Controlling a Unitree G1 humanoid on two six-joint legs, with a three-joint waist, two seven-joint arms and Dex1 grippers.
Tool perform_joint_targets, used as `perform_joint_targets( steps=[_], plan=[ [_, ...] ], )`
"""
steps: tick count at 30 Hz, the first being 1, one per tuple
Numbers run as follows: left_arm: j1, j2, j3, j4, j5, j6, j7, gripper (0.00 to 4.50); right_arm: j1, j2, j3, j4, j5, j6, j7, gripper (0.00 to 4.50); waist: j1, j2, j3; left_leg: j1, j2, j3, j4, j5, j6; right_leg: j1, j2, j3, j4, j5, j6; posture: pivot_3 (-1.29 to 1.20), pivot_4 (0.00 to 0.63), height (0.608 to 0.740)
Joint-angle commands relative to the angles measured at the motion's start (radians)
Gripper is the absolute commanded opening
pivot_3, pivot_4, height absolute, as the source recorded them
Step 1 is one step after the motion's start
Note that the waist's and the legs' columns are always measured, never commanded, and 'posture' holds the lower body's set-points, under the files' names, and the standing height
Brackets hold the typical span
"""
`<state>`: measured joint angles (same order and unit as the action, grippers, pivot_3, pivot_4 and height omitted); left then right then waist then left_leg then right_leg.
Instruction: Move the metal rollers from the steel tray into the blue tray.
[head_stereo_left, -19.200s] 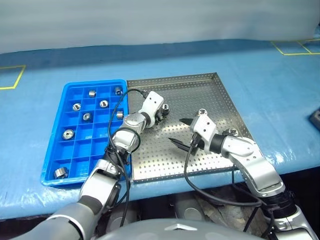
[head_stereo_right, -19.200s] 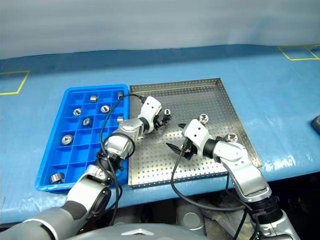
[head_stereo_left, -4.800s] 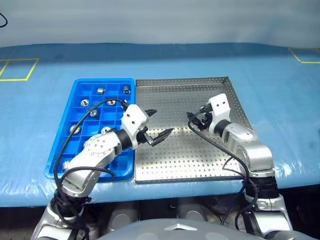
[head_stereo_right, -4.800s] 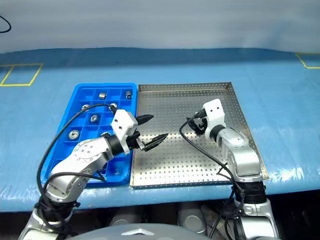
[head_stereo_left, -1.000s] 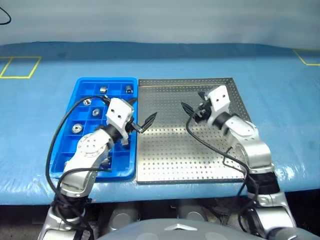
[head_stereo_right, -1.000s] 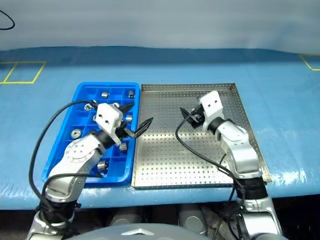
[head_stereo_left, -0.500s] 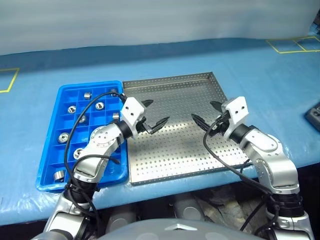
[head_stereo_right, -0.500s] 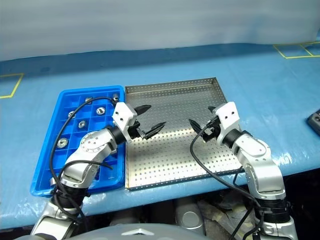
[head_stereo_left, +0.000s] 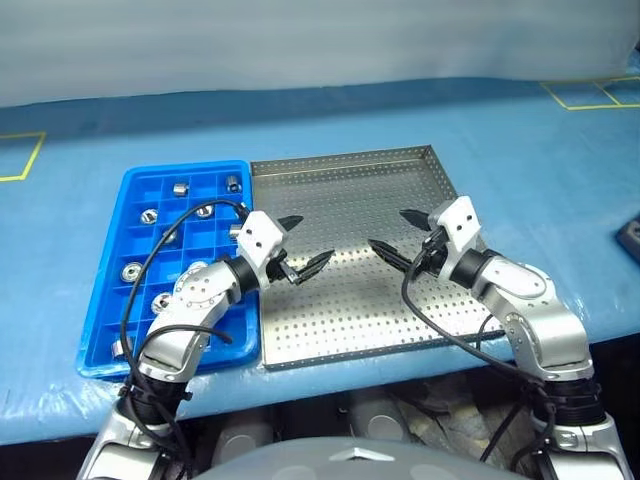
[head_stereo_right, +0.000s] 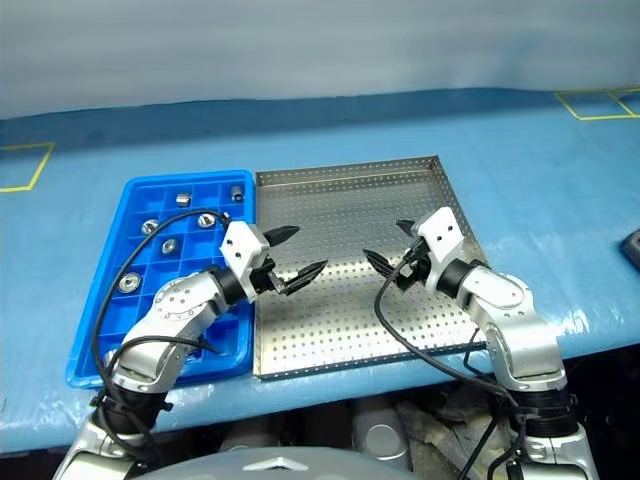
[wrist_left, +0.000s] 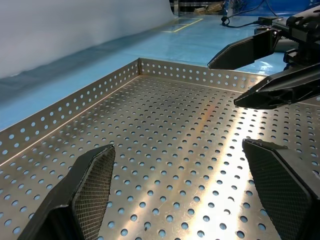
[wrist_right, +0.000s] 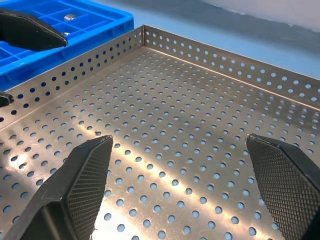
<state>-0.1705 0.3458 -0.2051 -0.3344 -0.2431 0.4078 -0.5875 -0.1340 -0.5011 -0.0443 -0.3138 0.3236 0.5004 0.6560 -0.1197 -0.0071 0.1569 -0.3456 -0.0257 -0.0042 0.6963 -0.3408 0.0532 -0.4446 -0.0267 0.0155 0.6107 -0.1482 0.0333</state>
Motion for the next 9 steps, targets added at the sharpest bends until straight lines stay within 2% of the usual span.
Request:
perform_joint_targets(
  steps=[1,9],
  plan=[
    [-0.008,-0.005,0.006,-0.053,0.002,-0.01,0.012,4.42,-0.029,0.009,-0.001,-0.003,0.003,-0.034,-0.006,4.48,0.003,0.0,0.0,0.0,0.0,0.0,0.0,0.0,0.0,0.0,0.0,0.0,0.0,0.0,0.0,-0.2,0.15,0.74],
    [-0.015,-0.012,0.0,-0.059,0.007,-0.01,0.026,4.42,-0.056,0.029,0.021,0.017,-0.012,-0.047,-0.021,4.48,0.004,0.0,0.0,0.0,0.0,0.0,0.0,0.0,0.0,0.0,-0.001,0.0,0.0,0.0,0.0,-0.2,0.15,0.74]
  ],
)
